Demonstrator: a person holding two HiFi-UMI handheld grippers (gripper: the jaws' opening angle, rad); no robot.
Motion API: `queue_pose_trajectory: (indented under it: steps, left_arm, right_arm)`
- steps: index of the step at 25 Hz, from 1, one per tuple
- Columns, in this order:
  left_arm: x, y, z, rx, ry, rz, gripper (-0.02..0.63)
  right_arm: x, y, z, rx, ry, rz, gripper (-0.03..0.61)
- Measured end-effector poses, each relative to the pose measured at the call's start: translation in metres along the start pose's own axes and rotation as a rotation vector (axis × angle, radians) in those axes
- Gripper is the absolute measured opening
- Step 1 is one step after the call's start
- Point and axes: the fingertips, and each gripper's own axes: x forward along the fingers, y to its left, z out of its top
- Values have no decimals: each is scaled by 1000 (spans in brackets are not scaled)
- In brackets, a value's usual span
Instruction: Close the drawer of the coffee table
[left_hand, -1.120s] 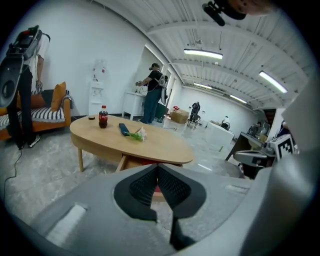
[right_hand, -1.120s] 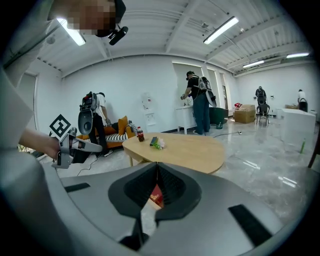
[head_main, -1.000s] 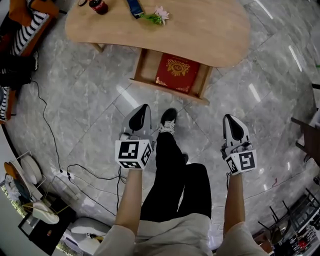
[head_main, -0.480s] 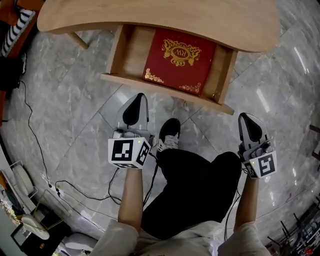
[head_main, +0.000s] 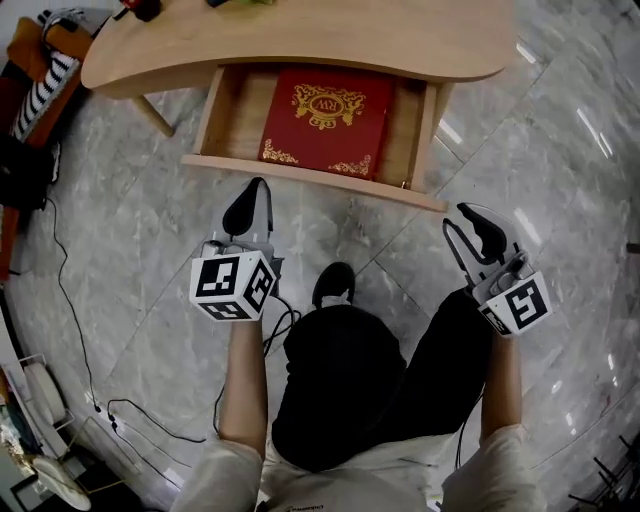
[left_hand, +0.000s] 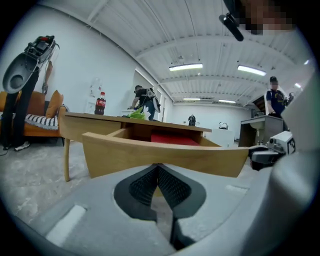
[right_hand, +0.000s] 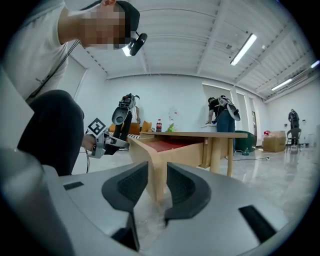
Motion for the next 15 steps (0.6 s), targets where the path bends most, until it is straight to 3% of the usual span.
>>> queue_pose_trajectory:
  steps: [6,8,10,15]
  left_arm:
    - [7,-3,6,30,2,0,9]
    - [5,-3,5,31,0,-5,9]
    - [4,-5,5,32,-4,-17,9]
    - [4,-4,8,8,-9,-36,9]
  right_arm:
    - [22,3,-11,18,33,53,167]
    - [26,6,-12,-23,50,50,158]
    - [26,6,-11,-53,57,39,108]
    - [28,4,-6,-83,70,50,104]
